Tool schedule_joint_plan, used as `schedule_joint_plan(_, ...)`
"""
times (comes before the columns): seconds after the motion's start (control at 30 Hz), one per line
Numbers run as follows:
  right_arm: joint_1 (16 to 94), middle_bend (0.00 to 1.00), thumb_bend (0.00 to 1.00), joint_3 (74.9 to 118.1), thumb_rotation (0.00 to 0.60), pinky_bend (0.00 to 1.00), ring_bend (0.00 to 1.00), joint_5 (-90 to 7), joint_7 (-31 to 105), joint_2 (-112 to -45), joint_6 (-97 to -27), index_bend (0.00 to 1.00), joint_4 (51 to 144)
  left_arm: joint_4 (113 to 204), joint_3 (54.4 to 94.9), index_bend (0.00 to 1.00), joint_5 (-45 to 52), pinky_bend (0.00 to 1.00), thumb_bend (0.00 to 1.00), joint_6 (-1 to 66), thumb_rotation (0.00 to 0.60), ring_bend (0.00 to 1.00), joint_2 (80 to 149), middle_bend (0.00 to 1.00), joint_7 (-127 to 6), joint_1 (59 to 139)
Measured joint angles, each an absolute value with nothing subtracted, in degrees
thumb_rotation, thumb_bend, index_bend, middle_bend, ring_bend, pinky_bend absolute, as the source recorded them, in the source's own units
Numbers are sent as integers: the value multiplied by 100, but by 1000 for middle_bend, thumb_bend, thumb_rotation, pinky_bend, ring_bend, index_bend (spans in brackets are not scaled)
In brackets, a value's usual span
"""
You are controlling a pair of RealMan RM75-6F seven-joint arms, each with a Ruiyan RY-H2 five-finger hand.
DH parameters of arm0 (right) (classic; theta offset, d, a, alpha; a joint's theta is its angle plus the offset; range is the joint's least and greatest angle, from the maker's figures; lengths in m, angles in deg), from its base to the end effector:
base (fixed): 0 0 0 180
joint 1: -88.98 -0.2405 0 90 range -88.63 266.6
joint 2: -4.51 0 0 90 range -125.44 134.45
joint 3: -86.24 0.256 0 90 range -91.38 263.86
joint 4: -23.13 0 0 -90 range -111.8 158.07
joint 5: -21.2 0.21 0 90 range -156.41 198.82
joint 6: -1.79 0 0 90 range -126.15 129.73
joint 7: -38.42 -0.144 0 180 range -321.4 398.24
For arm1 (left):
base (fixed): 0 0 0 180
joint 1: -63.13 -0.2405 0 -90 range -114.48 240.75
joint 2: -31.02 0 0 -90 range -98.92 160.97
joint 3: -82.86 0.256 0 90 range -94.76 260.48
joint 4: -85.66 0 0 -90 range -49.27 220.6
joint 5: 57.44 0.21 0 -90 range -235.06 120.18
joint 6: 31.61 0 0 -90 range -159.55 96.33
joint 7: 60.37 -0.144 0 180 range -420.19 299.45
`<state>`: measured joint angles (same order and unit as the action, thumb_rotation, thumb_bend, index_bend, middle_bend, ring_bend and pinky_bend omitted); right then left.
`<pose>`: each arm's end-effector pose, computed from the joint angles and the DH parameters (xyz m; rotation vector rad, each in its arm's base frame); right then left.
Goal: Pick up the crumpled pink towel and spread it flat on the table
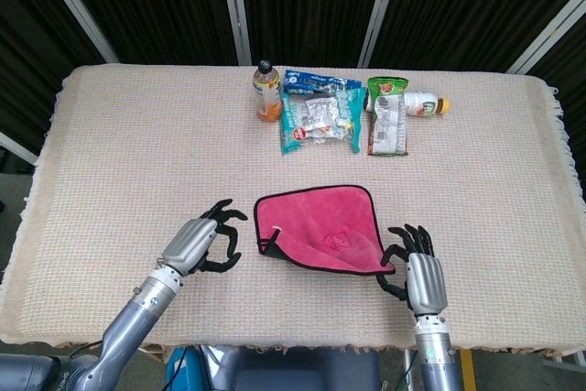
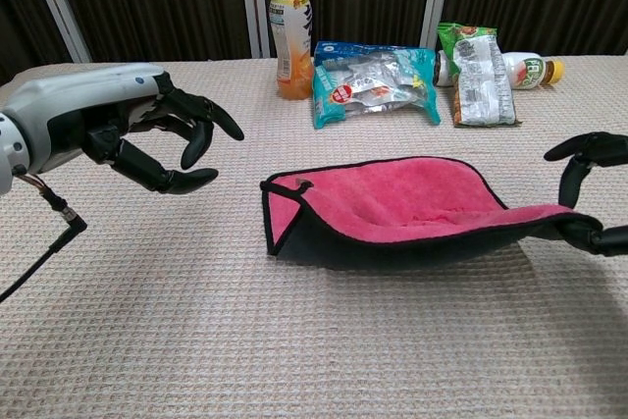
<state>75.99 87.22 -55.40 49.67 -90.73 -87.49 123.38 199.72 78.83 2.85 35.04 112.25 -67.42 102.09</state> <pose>-0.1925 -0.1919 0.0065 1.2180 -1.3037 1.2343 -0.1061 0.2576 0.0133 -1.7219 -1.5068 -1.2123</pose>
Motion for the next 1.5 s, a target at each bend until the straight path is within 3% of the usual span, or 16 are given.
schedule_joint_plan(0.33, 7756, 250, 881, 8640, 600, 26, 123, -5704, 4896, -9083, -8647, 814, 12310, 19995, 7805, 693, 346, 157, 403, 3425, 600, 42, 11141, 219, -6655, 10081)
schedule_joint_plan(0.77, 8076, 250, 882, 8195, 600, 26, 112, -5970, 4866, -8901, -8535, 808, 12382, 20126, 7848, 680, 611, 157, 403, 3390, 600, 42, 10893, 218, -6449, 9820)
schedule_joint_plan(0.83, 8116, 242, 881, 8142, 600, 26, 82, -5973, 4866, -8879, -8477, 764, 12364, 20139, 7864, 667, 668, 157, 402, 3388, 600, 42, 10850, 213, -6405, 9775)
schedule_joint_plan(0.93, 8147, 180, 843, 8080, 600, 6, 20, -5944, 4904, -8853, -8363, 614, 12334, 20162, 7886, 632, 751, 154, 396, 3380, 600, 42, 10776, 197, -6329, 9716)
schedule_joint_plan(1.13, 8176, 58, 610, 7944, 600, 0, 0, -5878, 4998, -8747, -8056, 314, 12350, 20164, 7916, 550, 843, 141, 369, 3280, 600, 35, 10629, 170, -6151, 9628)
schedule_joint_plan(1.2, 8189, 11, 512, 7905, 600, 0, 0, -5868, 5035, -8721, -7969, 170, 12348, 20143, 7921, 512, 866, 135, 342, 3235, 600, 33, 10595, 161, -6088, 9603)
schedule_joint_plan(1.3, 8202, 0, 417, 7856, 600, 0, 0, -5853, 5114, -8694, -7855, 20, 12324, 20104, 7924, 457, 885, 129, 299, 3170, 600, 29, 10548, 146, -6010, 9576)
schedule_joint_plan(1.5, 8220, 0, 393, 7840, 600, 0, 0, -5835, 5290, -8651, -7737, 0, 12318, 20064, 7899, 384, 845, 115, 271, 2987, 600, 9, 10426, 123, -5877, 9564)
